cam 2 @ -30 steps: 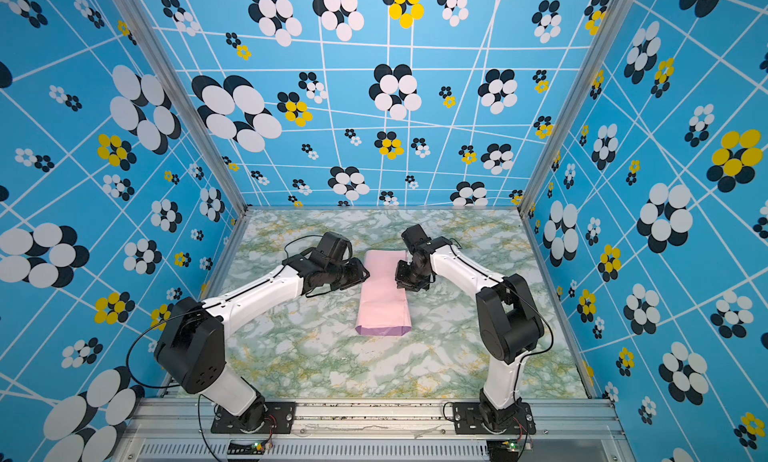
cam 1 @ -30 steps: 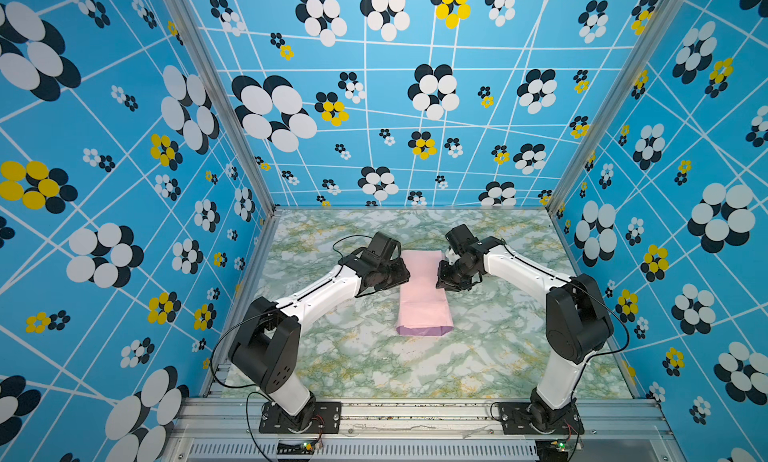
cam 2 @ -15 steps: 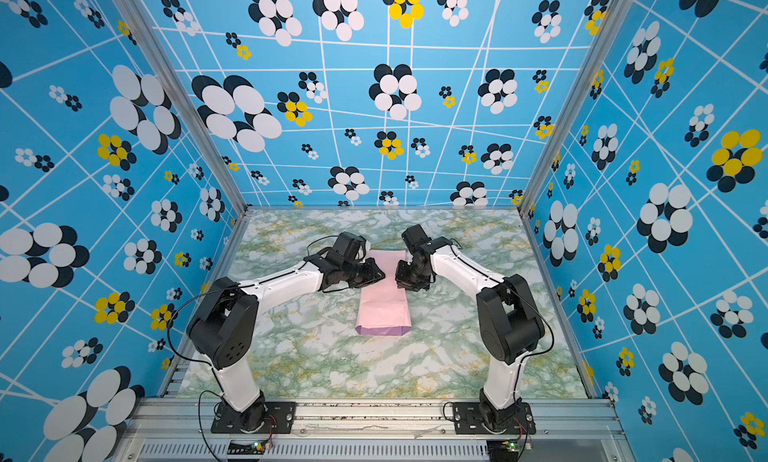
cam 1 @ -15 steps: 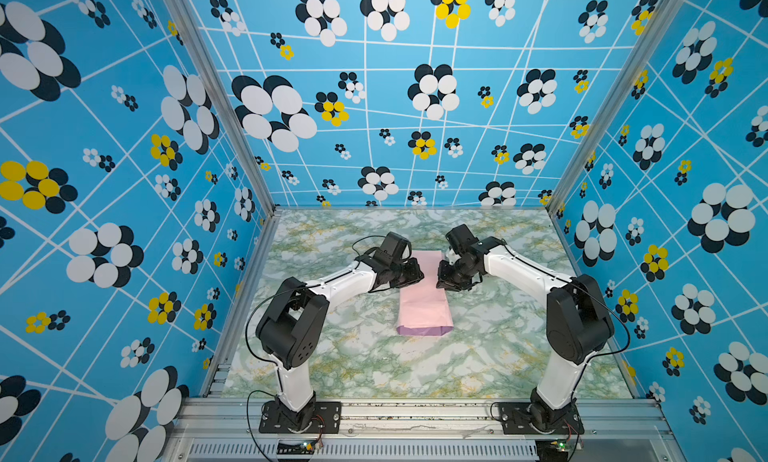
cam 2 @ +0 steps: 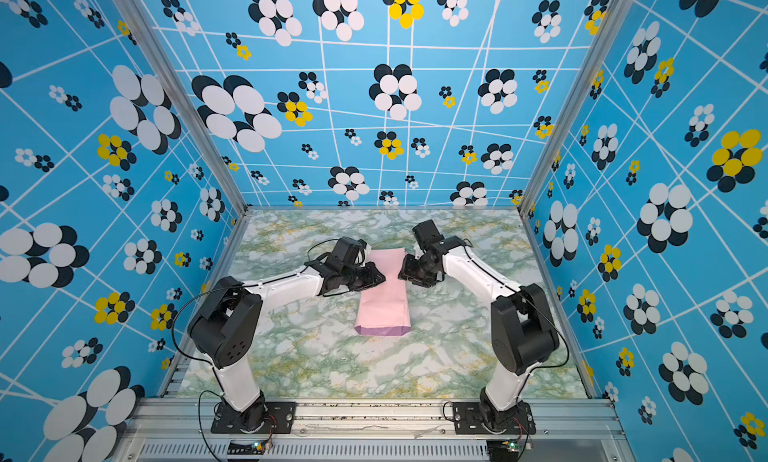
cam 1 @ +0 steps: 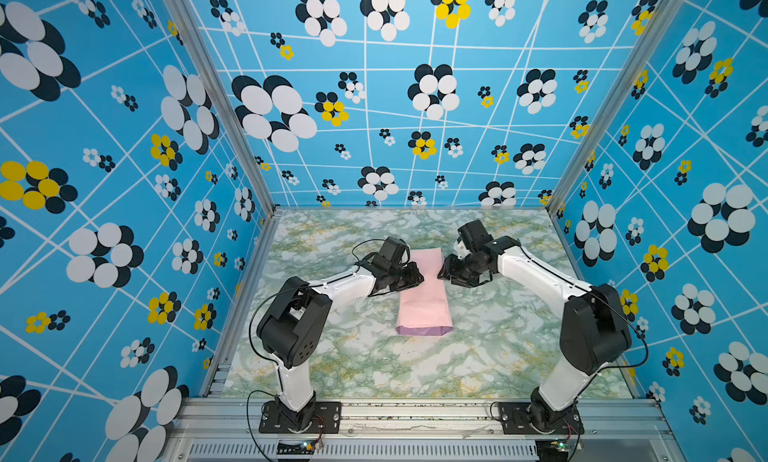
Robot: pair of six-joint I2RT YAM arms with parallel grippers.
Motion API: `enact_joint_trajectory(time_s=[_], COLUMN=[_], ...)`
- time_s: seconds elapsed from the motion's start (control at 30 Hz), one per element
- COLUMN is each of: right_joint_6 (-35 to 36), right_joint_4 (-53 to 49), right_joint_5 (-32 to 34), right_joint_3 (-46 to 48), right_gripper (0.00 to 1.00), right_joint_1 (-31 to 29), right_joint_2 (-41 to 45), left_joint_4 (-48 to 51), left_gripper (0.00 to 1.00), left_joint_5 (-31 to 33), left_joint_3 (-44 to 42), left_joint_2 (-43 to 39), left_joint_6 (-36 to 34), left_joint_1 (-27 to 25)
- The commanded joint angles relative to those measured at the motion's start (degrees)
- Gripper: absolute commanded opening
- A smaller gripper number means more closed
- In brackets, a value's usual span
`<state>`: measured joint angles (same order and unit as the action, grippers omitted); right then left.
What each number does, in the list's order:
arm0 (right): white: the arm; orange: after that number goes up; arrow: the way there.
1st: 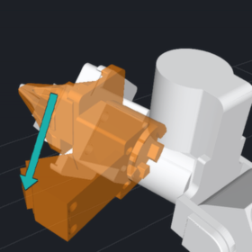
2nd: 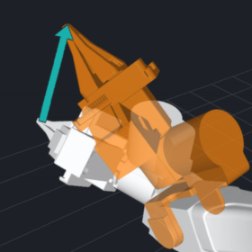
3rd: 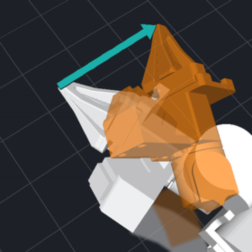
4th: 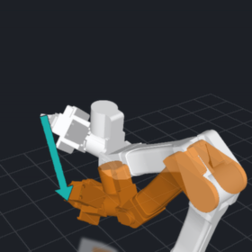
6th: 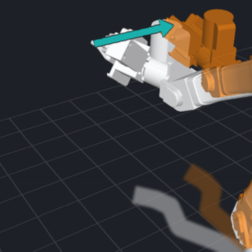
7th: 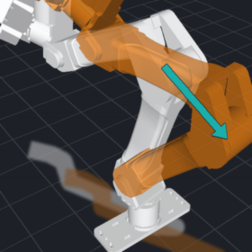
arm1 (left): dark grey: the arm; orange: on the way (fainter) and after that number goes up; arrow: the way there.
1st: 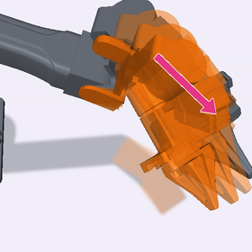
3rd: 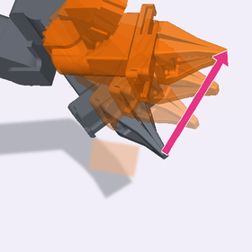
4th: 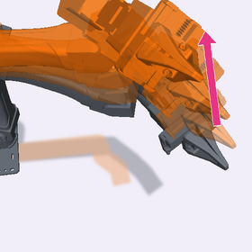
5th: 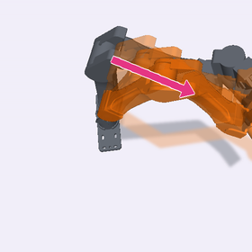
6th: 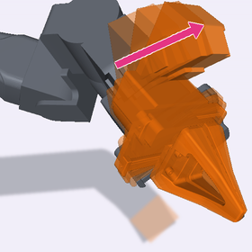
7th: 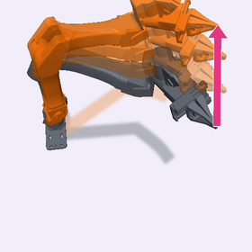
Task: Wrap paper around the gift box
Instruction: 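Release the paper with right gripper, move it to tape dispenser while left holds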
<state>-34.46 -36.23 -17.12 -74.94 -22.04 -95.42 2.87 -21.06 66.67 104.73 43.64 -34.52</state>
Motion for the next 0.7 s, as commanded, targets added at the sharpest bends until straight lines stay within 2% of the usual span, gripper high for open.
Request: enact_joint_trajectory(time_s=[0.0,0.07,0.13,0.23,0.37,0.5,0.67], right_joint_6=[4.5,7.8,12.4,20.0,26.7,30.0,33.0], right_joint_4=[6.5,8.4,6.5,2.1,-0.5,0.7,1.4], right_joint_5=[-6.4,-11.7,-14.1,-17.1,-19.8,-22.4,-29.1], right_joint_3=[4.1,5.6,4.3,0.2,-4.4,-6.6,-9.1], right_gripper=[0.52,0.51,0.51,0.50,0.48,0.47,0.42], right_joint_1=[7.7,14.0,20.1,25.7,29.9,33.1,35.3], right_joint_2=[6.9,7.2,5.2,0.2,-6.6,-11.8,-18.0], left_joint_4=[4.9,4.9,4.9,4.7,4.4,4.4,4.9], left_gripper=[0.20,0.20,0.20,0.20,0.20,0.20,0.20], left_joint_5=[1.9,1.9,1.6,1.4,1.4,1.5,1.6], left_joint_3=[-2.7,-2.7,-2.7,-2.6,-2.7,-2.6,-2.2], left_joint_2=[1.2,1.3,1.2,1.2,1.3,1.2,2.1], left_joint_6=[-1.2,-1.2,-1.1,-0.8,-0.4,0.1,0.1], left_joint_1=[-0.5,-0.4,-0.5,-0.5,-0.5,-0.5,-0.4])
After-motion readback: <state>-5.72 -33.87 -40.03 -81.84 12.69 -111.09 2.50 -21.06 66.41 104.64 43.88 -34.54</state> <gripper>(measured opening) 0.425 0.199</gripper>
